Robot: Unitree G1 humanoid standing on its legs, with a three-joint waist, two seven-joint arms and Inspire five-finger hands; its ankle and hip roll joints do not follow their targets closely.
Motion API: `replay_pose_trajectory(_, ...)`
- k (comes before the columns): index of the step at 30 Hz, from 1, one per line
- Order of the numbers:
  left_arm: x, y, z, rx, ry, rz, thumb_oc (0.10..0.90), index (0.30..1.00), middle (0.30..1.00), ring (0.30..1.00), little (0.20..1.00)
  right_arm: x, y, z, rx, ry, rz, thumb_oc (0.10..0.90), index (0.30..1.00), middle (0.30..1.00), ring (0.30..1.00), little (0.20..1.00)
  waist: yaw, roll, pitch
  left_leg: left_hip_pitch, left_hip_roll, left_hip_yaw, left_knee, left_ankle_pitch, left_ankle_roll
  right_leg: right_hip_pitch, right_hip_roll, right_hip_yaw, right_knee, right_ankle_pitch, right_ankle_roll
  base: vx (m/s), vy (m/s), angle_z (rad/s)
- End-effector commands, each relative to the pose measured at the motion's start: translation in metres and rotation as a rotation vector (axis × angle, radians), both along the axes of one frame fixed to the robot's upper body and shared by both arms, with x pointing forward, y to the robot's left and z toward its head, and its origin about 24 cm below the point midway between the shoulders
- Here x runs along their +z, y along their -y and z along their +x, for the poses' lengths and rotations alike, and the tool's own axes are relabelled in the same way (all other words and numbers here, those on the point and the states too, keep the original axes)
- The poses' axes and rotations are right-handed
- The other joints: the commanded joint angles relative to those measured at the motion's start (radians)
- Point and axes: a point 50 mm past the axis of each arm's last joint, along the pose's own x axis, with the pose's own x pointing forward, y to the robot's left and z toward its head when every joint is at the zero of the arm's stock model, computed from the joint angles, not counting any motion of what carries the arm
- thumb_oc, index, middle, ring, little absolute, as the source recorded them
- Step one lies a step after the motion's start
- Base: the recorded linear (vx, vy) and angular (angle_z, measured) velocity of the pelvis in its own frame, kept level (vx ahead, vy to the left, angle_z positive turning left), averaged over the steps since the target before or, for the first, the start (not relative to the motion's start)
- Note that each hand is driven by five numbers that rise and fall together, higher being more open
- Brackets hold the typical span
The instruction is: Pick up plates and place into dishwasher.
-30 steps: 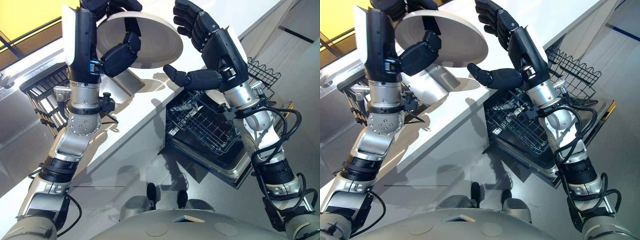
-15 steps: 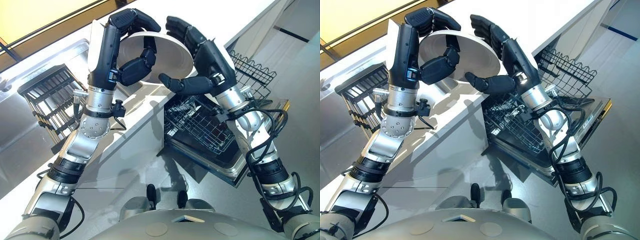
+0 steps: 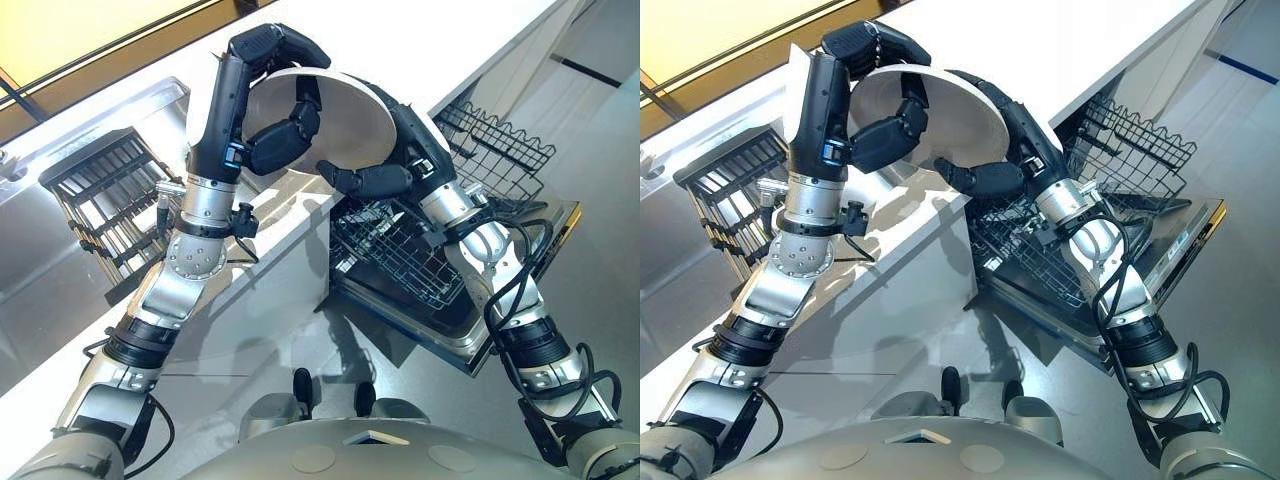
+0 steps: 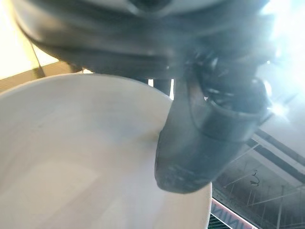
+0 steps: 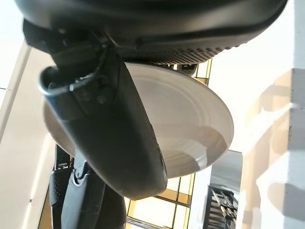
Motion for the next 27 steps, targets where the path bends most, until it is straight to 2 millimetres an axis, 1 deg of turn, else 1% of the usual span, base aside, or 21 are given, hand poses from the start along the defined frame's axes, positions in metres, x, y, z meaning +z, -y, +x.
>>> replay_pose_trajectory(1,0.011,0.011,0.005,-0.113,0.021,-0.087,0.1,0.3,0.3,0.3,0.2,0.036,-0.011,-0.005,0.053,0.177,0.161,0.1,0.3,0.3,0.3,0.2,0.009,0.004,-0.103,0.034,-0.004,-0.027,0.013,-0.139,-0.023,-0.05,0.044,-0.043,0.159,-0.154,0.031,0.0,0.0,0.0)
replay_pose_trajectory(4,0.0,0.014,0.008,-0.131,-0.066,-0.08,0.1,0.3,0.3,0.3,0.2,0.035,-0.012,-0.005,0.051,0.173,0.166,0.1,0.3,0.3,0.3,0.2,0.011,0.004,-0.099,0.034,-0.005,-0.027,0.014,-0.14,-0.022,-0.049,0.043,-0.045,0.154,-0.151,0.032,0.0,0.0,0.0)
replay_pose_trajectory(9,-0.021,0.013,0.011,-0.15,-0.198,-0.098,0.1,0.3,0.3,0.3,0.2,0.032,-0.008,-0.006,0.042,0.166,0.164,0.1,0.3,0.3,0.3,0.2,0.013,0.003,-0.096,0.034,-0.004,-0.025,0.014,-0.139,-0.021,-0.047,0.043,-0.044,0.145,-0.146,0.033,0.0,0.0,0.0)
replay_pose_trajectory(14,-0.037,0.012,0.012,-0.193,-0.293,-0.15,0.1,0.3,0.3,0.3,0.2,0.029,-0.005,-0.005,0.025,0.158,0.166,0.1,0.3,0.3,0.3,0.2,0.014,0.002,-0.092,0.034,-0.001,-0.024,0.015,-0.138,-0.022,-0.045,0.045,-0.045,0.143,-0.146,0.03,0.0,0.0,0.0)
replay_pose_trajectory(16,-0.04,0.012,0.013,-0.216,-0.326,-0.186,0.1,0.3,0.3,0.3,0.2,0.029,-0.004,-0.004,0.012,0.158,0.17,0.1,0.3,0.3,0.3,0.2,0.014,0.001,-0.09,0.034,-0.001,-0.025,0.015,-0.137,-0.022,-0.044,0.046,-0.044,0.143,-0.146,0.029,0.0,0.0,0.0)
replay_pose_trajectory(17,-0.042,0.011,0.013,-0.227,-0.344,-0.203,0.476,0.622,0.622,0.622,0.576,0.029,-0.003,-0.003,0.001,0.16,0.171,0.1,0.3,0.3,0.3,0.2,0.014,0.001,-0.09,0.035,0.001,-0.024,0.015,-0.137,-0.023,-0.043,0.045,-0.045,0.142,-0.146,0.029,0.0,0.0,0.0)
replay_pose_trajectory(18,-0.042,0.01,0.014,-0.224,-0.349,-0.218,0.701,0.815,0.815,0.815,0.801,0.029,-0.001,-0.003,-0.009,0.163,0.17,0.1,0.3,0.3,0.3,0.2,0.013,0.001,-0.09,0.035,0.001,-0.024,0.014,-0.137,-0.023,-0.043,0.045,-0.045,0.141,-0.146,0.03,0.0,0.0,0.0)
replay_pose_trajectory(19,-0.041,0.008,0.014,-0.213,-0.347,-0.237,0.8,0.9,0.9,0.9,0.9,0.03,0.001,-0.002,-0.021,0.167,0.17,0.1,0.3,0.3,0.3,0.2,0.013,0.0,-0.09,0.035,0.002,-0.024,0.013,-0.136,-0.024,-0.043,0.046,-0.044,0.141,-0.146,0.03,0.0,0.0,0.0)
replay_pose_trajectory(21,-0.039,0.0,0.015,-0.191,-0.334,-0.256,0.8,0.9,0.9,0.9,0.9,0.033,0.007,-0.001,-0.048,0.179,0.168,0.1,0.3,0.3,0.3,0.2,0.013,0.001,-0.091,0.036,0.003,-0.023,0.012,-0.136,-0.026,-0.041,0.045,-0.046,0.138,-0.145,0.03,0.0,0.0,0.0)
replay_pose_trajectory(22,-0.034,-0.007,0.015,-0.156,-0.306,-0.262,0.8,0.9,0.9,0.9,0.9,0.035,0.013,0.0,-0.076,0.191,0.172,0.1,0.3,0.3,0.3,0.2,0.014,0.001,-0.091,0.036,0.004,-0.024,0.011,-0.135,-0.027,-0.04,0.045,-0.048,0.136,-0.145,0.03,0.0,0.0,0.0)
replay_pose_trajectory(25,-0.017,-0.027,0.016,-0.043,-0.216,-0.222,0.8,0.9,0.9,0.9,0.9,0.044,0.031,0.0,-0.167,0.242,0.207,0.1,0.3,0.3,0.3,0.2,0.018,0.004,-0.096,0.034,0.006,-0.026,0.009,-0.133,-0.03,-0.038,0.043,-0.054,0.132,-0.146,0.029,0.0,0.0,0.0)
replay_pose_trajectory(27,-0.004,-0.047,0.018,0.045,-0.168,-0.196,0.8,0.9,0.9,0.9,0.9,0.053,0.044,0.0,-0.248,0.283,0.251,0.1,0.3,0.3,0.3,0.2,0.02,0.007,-0.1,0.033,0.006,-0.028,0.007,-0.132,-0.032,-0.037,0.041,-0.057,0.128,-0.146,0.028,0.0,0.0,0.0)
